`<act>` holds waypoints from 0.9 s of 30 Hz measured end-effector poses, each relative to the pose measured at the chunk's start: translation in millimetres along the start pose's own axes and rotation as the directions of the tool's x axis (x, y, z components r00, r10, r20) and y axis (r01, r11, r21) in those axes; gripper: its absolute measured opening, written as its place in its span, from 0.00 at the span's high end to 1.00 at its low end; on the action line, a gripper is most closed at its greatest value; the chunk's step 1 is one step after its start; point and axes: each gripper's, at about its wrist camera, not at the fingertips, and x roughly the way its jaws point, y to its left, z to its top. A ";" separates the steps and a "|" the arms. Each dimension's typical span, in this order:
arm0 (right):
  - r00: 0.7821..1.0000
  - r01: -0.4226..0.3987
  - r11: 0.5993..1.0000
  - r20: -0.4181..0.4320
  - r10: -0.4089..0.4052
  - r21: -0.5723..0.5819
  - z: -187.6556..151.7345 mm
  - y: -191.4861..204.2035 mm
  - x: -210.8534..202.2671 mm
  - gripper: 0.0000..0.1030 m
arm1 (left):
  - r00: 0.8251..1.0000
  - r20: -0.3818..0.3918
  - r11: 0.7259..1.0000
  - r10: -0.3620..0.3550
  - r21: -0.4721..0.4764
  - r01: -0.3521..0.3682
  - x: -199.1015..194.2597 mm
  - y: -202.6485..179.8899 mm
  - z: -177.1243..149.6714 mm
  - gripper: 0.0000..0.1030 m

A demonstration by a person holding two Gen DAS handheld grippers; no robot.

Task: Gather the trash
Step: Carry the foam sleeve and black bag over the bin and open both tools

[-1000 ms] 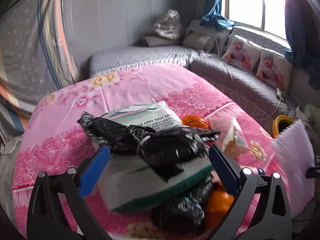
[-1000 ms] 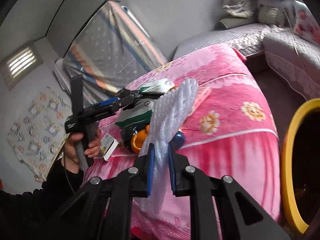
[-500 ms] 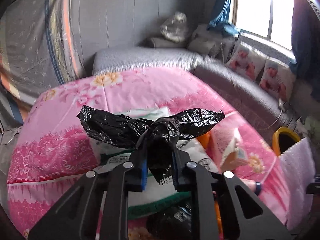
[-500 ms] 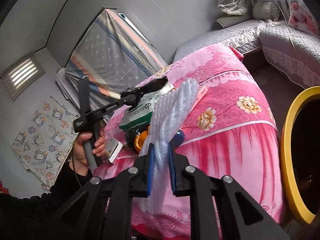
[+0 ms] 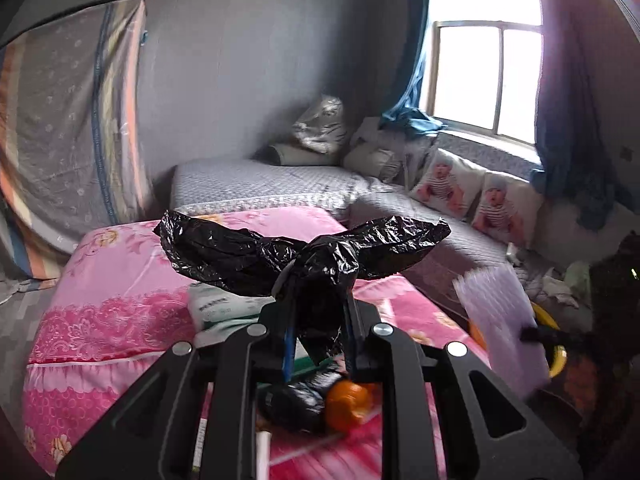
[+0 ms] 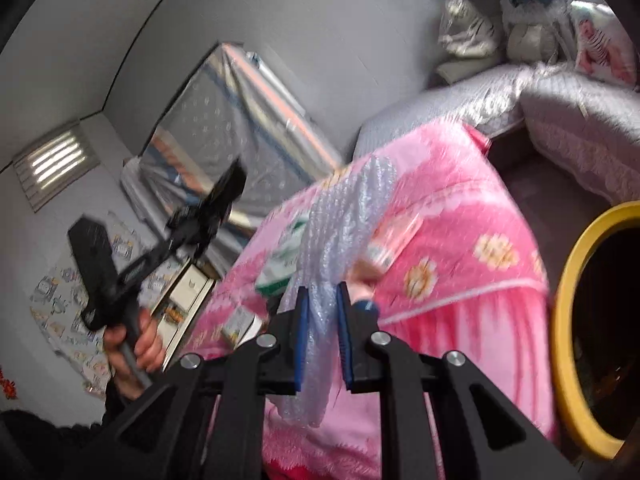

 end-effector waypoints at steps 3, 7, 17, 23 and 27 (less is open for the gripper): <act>0.998 0.033 0.999 0.061 -0.034 0.015 12.5 -9.7 -14.8 0.88 | 0.999 -0.007 0.999 -0.046 0.006 0.046 -1.7 -12.6 -0.8 0.83; 0.980 0.128 0.991 0.148 -0.131 0.025 24.5 -28.1 -38.0 0.88 | 0.994 -0.013 0.994 -0.112 0.015 0.112 1.6 -32.6 -2.1 0.83; 0.890 0.350 0.926 0.259 -0.376 0.142 18.6 -93.4 -87.9 0.88 | 0.955 -0.077 0.957 -0.287 0.026 0.290 39.9 -92.2 -7.1 0.83; 0.835 0.444 0.870 0.254 -0.488 0.215 0.6 -130.5 -107.2 0.88 | 0.921 -0.115 0.925 -0.371 0.040 0.378 67.8 -132.8 -10.1 0.83; 0.816 0.478 0.842 0.229 -0.531 0.250 -12.4 -148.9 -113.1 0.88 | 0.896 -0.144 0.902 -0.420 0.038 0.429 86.2 -162.2 -12.0 0.83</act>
